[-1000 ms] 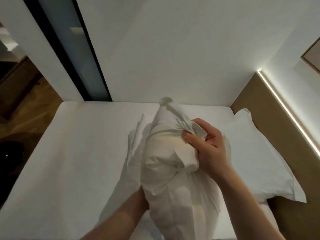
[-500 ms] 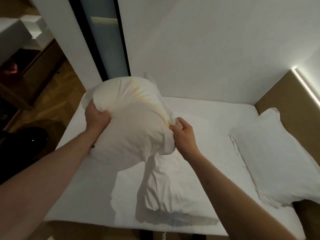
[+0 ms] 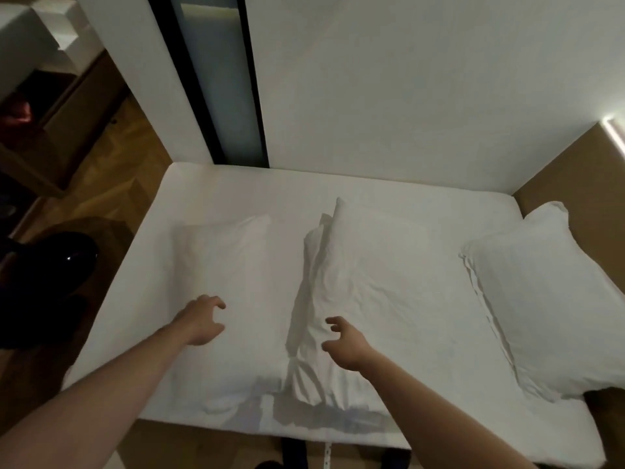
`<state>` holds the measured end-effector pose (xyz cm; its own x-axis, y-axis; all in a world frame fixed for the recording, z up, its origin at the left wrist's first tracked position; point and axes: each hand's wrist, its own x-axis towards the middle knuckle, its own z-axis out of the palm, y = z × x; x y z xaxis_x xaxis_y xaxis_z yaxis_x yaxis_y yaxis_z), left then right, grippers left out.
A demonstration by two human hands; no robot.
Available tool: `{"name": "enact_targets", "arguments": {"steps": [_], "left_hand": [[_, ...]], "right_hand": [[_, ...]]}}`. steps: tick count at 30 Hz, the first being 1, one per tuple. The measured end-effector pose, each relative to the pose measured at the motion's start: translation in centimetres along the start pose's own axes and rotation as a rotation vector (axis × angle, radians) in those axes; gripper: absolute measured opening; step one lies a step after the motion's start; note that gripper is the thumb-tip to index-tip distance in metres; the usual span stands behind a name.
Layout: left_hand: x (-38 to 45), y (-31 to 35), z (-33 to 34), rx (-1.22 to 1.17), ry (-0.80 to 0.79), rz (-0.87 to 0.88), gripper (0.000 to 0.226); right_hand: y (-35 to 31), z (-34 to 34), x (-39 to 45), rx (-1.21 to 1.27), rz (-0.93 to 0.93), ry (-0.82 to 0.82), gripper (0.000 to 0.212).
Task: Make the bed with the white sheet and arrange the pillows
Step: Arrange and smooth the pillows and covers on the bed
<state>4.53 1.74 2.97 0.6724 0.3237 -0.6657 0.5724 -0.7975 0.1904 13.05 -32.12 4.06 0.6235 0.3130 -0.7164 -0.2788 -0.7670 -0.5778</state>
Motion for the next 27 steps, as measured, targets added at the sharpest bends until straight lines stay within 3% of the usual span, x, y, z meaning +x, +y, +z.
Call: {"name": "enact_targets", "arguments": {"steps": [6, 13, 27], "left_hand": [[-2.3, 12.5, 3.6, -0.034, 0.022, 0.289, 0.048], [-4.8, 31.5, 7.5, -0.025, 0.073, 0.550, 0.045], [-3.9, 64.4, 22.3, 0.130, 0.003, 0.594, 0.048]], "right_hand": [[7.0, -8.9, -3.8, 0.277, 0.078, 0.198, 0.060], [18.6, -21.4, -8.4, 0.325, 0.104, 0.442, 0.061], [53.5, -48.0, -5.8, 0.207, 0.432, 0.700, 0.085]]}}
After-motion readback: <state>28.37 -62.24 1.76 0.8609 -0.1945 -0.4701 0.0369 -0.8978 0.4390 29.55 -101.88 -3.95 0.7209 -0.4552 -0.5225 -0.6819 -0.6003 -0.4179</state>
